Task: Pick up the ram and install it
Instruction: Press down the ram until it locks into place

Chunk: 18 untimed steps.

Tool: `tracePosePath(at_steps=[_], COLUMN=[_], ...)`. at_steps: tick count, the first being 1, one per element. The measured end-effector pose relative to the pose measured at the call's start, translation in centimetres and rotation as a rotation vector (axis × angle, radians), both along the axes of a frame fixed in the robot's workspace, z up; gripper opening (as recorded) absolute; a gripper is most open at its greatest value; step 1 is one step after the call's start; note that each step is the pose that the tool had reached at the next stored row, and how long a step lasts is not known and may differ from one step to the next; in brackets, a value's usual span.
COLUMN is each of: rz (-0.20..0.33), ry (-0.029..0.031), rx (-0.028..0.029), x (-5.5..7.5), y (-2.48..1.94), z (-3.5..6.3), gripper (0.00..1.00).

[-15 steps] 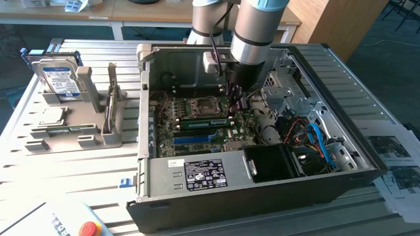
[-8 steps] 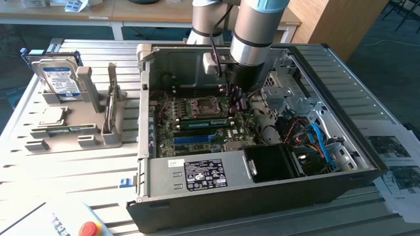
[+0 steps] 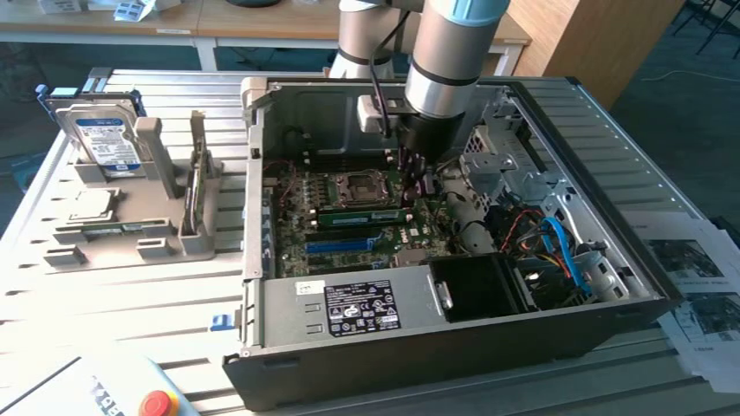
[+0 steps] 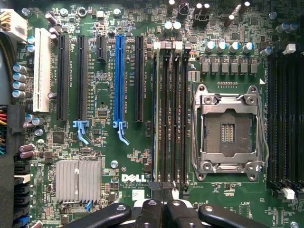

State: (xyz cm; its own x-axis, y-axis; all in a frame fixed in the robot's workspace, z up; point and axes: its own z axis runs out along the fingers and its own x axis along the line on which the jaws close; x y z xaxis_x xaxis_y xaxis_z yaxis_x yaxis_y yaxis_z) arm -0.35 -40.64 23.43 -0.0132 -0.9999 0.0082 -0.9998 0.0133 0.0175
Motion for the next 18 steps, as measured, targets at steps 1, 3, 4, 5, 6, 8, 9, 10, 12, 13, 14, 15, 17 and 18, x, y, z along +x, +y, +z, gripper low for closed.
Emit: tracePosePath(at_steps=[1,3,4,5,6,8,9,10,12,13,14,15,17,18], rz=[0.0,0.0,0.0,0.0,0.0,0.0,0.0,0.0,0.0,0.0,0.0,0.0,0.0,0.0], ry=[-0.0001,-0.0001,-0.0001,-0.0002,-0.0002,-0.0001,-0.0002,-0.0001,-0.0001,-0.0001,-0.0001,-0.0001,-0.0002,-0.0001], rx=[0.0,0.0002,0.0002,0.0002,0.0002,0.0003,0.0004,0.0003,0.0003,0.0002,0.0002,0.0002,0.0002,0.0002], x=[0.0,0.0,0.0,0.0,0.0,0.0,0.0,0.0,0.0,0.0,0.0,0.0,0.0,0.0], y=[0.0,0.0,0.0,0.0,0.0,0.0,0.01,0.0,0.0,0.0,0.0,0.0,0.0,0.0], z=[0.0,-0.01,-0.01,-0.01,-0.01,-0.04,-0.07,-0.09,-0.14,-0.16,-0.19,-0.22,-0.27,-0.29], gripper=[0.1,0.1,0.1,0.1,0.1,0.1,0.1,0.1,0.1,0.1,0.1,0.1,0.1,0.1])
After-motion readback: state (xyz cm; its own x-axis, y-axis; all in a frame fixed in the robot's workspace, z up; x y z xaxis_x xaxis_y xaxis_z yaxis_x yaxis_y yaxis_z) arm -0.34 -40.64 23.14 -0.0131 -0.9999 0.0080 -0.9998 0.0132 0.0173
